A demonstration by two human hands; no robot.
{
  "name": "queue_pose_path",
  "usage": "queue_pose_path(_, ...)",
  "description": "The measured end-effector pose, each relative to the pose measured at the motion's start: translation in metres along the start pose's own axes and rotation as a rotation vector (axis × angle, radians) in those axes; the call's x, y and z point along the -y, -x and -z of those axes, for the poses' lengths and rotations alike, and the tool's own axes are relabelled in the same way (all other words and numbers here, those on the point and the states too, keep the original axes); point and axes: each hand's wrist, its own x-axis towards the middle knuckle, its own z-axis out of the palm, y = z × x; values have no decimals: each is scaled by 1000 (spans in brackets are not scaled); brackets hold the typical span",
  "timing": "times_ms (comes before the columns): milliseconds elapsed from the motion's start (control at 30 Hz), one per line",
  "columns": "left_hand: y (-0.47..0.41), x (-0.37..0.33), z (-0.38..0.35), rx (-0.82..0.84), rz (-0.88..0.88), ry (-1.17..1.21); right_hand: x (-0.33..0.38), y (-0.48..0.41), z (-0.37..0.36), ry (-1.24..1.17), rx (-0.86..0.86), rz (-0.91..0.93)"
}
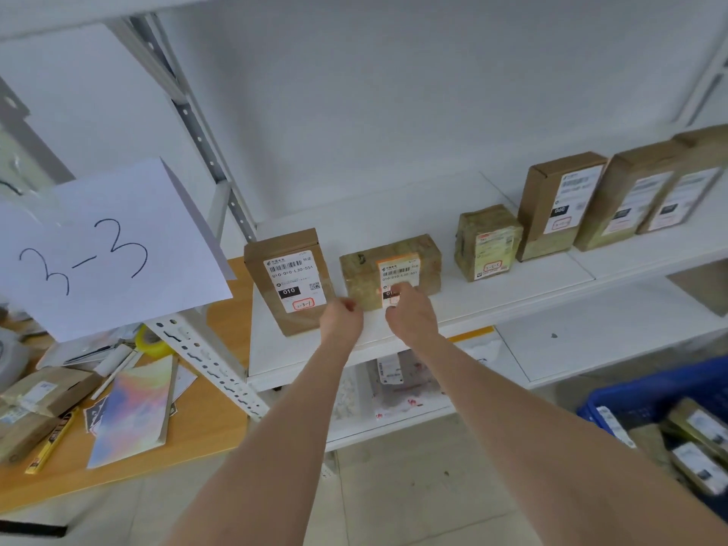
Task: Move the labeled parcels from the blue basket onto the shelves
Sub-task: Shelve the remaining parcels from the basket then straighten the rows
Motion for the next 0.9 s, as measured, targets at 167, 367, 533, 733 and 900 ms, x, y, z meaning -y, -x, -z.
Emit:
queue_pose_path(167, 21, -46, -38, 41, -123, -76, -25, -1, 51, 53, -84, -35)
queue_pose_path(367, 58, -96, -97, 55, -224, -133, -78, 8, 117, 7, -131, -59)
queue_pose_path(533, 99, -136, -170, 122, -308, -166, -144, 18, 184, -17, -195, -96)
queue_pose_path(733, 142, -166, -260, 220, -352, -167, -228, 29, 254, -55, -253, -181)
queue_pose_path(900, 160, -189, -325, 286, -410, -192, -286, 30, 293, -88, -292, -238)
